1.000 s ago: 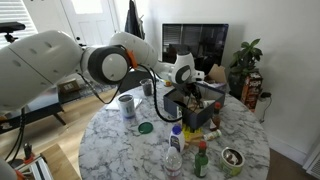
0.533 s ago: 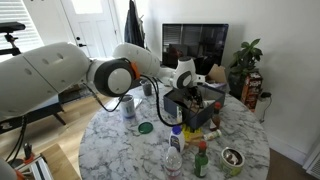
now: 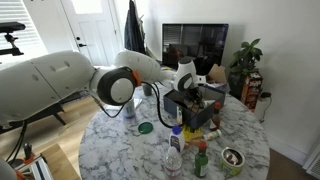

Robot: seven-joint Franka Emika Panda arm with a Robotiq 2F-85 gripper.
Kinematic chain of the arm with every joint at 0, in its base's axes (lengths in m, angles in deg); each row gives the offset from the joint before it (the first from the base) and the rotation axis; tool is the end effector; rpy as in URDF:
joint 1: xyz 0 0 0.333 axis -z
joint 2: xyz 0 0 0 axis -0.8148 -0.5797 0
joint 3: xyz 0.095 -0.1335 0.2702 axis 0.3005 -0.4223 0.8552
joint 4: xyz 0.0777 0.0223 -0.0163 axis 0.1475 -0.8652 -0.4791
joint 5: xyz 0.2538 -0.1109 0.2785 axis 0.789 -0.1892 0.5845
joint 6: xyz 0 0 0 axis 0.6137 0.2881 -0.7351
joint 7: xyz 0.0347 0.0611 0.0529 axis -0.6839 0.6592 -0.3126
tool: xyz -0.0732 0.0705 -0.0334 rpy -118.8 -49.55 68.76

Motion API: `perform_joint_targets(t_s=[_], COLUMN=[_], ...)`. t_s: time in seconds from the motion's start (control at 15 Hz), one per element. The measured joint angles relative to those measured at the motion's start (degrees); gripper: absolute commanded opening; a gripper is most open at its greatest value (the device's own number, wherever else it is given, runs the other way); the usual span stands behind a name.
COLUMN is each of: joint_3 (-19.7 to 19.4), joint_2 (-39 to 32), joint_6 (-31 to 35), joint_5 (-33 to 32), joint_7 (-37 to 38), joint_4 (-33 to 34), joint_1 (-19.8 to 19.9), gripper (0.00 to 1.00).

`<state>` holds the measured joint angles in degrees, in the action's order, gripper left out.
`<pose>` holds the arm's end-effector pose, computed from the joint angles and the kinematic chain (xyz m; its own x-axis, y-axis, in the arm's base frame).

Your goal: Pick up the red ketchup packet from the box and put it on the green lid, pick up the green lid and pour the red ketchup packet into the silver cup

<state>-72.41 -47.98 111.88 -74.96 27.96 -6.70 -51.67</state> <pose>0.8170 -0.0725 0.1201 0.8649 -0.3220 0.3851 -0.3202 -0.9447 -0.0708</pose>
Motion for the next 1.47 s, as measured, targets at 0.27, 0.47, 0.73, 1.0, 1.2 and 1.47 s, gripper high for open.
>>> perform_joint_targets(t_s=[0.27,0.47,0.73,1.0,1.2,1.47], joint_3=[0.0,-0.01,-0.01,-0.02,-0.07,0.07], joint_2=[-2.27,-3.4,-3.82,-3.71,-3.5,-1.85], joint_6=[0.43,0.52,0.53,0.43,-0.08,-3.31], joint_5=[0.0,0.0,0.06,0.07,0.07,0.22], joint_7=[0.0,0.0,0.01,0.16,0.37,0.49], joint_4=[2.91,4.59,5.63,6.62,7.43,7.5], joint_1=[0.36,0.55,0.61,0.86,1.13,1.52], gripper=[0.45,0.24,0.06,0.01,0.01,0.01])
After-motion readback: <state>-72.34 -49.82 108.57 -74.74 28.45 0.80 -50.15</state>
